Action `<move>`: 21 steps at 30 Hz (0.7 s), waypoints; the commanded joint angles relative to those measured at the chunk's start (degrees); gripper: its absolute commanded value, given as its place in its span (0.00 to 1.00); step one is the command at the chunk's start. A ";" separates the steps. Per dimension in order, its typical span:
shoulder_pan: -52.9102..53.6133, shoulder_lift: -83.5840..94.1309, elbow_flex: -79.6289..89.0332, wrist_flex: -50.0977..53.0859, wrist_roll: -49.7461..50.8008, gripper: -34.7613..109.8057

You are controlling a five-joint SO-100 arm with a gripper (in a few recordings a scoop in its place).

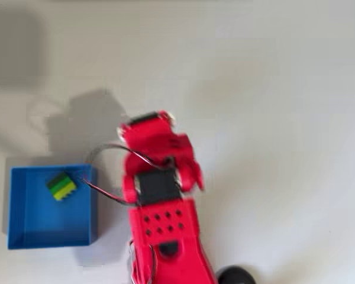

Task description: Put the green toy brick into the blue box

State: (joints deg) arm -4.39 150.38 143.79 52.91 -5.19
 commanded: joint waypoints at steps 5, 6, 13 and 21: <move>0.62 22.24 17.40 -0.62 0.35 0.24; 0.70 24.43 19.86 -0.53 0.09 0.24; 0.88 35.86 31.82 -0.53 0.18 0.24; 0.44 38.32 34.37 -0.62 3.16 0.24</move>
State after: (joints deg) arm -3.87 187.82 177.54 52.91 -2.81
